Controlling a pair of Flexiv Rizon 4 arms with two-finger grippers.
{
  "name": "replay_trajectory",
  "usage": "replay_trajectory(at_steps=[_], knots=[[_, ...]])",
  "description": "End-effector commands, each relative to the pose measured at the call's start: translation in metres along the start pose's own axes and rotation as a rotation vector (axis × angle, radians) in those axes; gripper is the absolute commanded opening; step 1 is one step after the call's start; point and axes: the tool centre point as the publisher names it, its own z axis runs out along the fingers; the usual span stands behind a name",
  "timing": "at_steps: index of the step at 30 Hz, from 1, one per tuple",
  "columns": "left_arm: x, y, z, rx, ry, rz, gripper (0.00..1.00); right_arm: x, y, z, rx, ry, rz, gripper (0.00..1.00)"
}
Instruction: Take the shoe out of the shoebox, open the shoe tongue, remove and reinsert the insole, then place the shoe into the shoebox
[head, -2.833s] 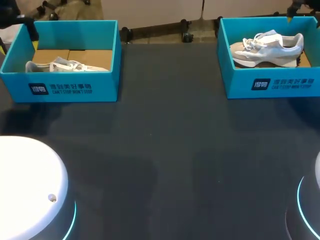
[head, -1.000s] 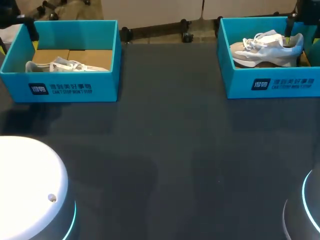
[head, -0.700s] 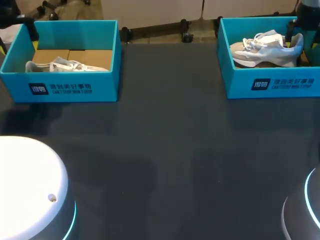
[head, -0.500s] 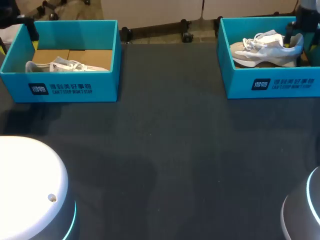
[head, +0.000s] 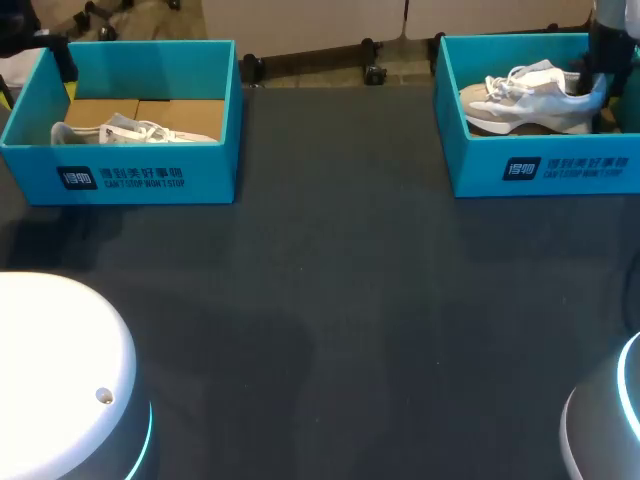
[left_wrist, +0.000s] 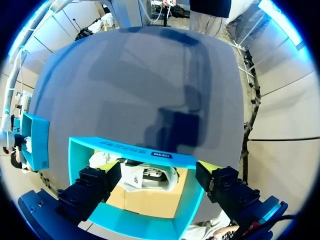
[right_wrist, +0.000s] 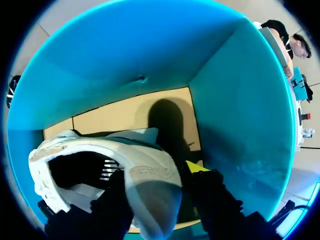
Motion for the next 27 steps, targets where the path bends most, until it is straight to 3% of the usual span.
replay_trajectory(at_steps=[1,2,4,5,12,27], knots=[[0.001,-0.001,0.0,-0.004,0.002,0.0,1.0,0.004,0.005,0.006,0.011,-0.013,0.004,0.31],[0.001,-0.001,0.0,-0.004,0.002,0.0,1.0,0.004,0.005,0.006,0.01,-0.014,0.004,0.27],[0.001,-0.001,0.0,-0.004,0.002,0.0,1.0,0.002,0.006,0.006,0.003,-0.025,0.007,0.02],[0.001,-0.001,0.0,-0.004,0.002,0.0,1.0,0.001,0.006,0.005,-0.001,-0.028,0.007,0.0],[0.001,-0.001,0.0,-0.004,0.002,0.0,1.0,-0.01,0.001,-0.008,-0.024,-0.038,0.008,0.0],[0.001,-0.001,0.0,-0.004,0.002,0.0,1.0,-0.018,-0.011,-0.09,-0.058,-0.026,-0.068,0.0]])
